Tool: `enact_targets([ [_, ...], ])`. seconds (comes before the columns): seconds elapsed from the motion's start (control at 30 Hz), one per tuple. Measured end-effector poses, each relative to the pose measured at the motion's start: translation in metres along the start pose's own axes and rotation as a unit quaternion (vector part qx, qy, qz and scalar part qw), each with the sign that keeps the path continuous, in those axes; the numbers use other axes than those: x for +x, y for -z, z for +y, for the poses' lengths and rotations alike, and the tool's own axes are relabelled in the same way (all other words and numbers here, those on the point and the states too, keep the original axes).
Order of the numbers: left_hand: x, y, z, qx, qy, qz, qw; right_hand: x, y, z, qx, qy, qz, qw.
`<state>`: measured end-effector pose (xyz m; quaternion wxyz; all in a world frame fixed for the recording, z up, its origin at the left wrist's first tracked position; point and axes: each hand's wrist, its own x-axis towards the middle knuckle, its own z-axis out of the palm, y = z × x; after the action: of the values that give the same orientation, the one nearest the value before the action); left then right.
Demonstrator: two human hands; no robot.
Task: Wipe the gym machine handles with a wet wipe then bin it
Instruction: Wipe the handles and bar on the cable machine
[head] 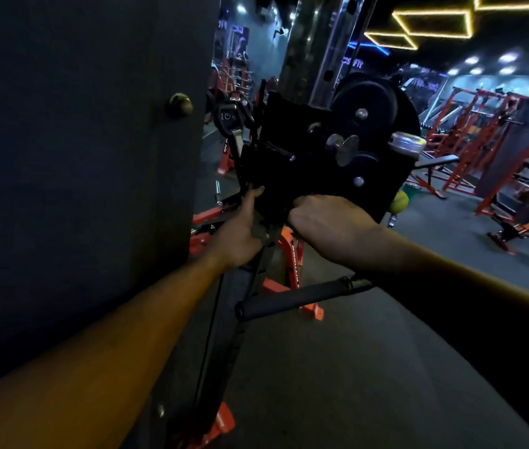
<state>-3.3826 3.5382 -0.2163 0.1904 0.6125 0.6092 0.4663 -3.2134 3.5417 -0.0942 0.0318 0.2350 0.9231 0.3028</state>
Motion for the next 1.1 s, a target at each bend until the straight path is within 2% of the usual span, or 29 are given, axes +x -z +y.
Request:
enact_targets([
  [0.2,-0.002,0.000,-0.001,-0.008,0.017,-0.020,1.000,0.037,-0.017,-0.024,-0.006,-0.085,0.030,0.996],
  [0.4,-0.001,0.003,-0.006,-0.007,0.024,-0.029,0.999,0.010,-0.013,-0.020,-0.037,0.013,0.009,0.999],
  [0.53,-0.002,0.004,-0.008,0.004,0.045,-0.085,0.995,-0.015,-0.005,-0.017,-0.063,0.064,-0.031,0.996],
  [0.67,-0.005,0.007,-0.005,-0.020,0.056,-0.123,0.991,-0.010,0.000,-0.023,-0.068,0.031,-0.037,0.997],
  [0.9,-0.007,0.006,-0.009,-0.032,0.067,-0.118,0.990,0.037,-0.024,-0.031,-0.039,-0.062,0.012,0.997],
  [1.1,-0.007,0.004,-0.015,-0.058,0.074,-0.137,0.986,0.007,-0.014,-0.035,-0.061,-0.020,-0.017,0.998],
])
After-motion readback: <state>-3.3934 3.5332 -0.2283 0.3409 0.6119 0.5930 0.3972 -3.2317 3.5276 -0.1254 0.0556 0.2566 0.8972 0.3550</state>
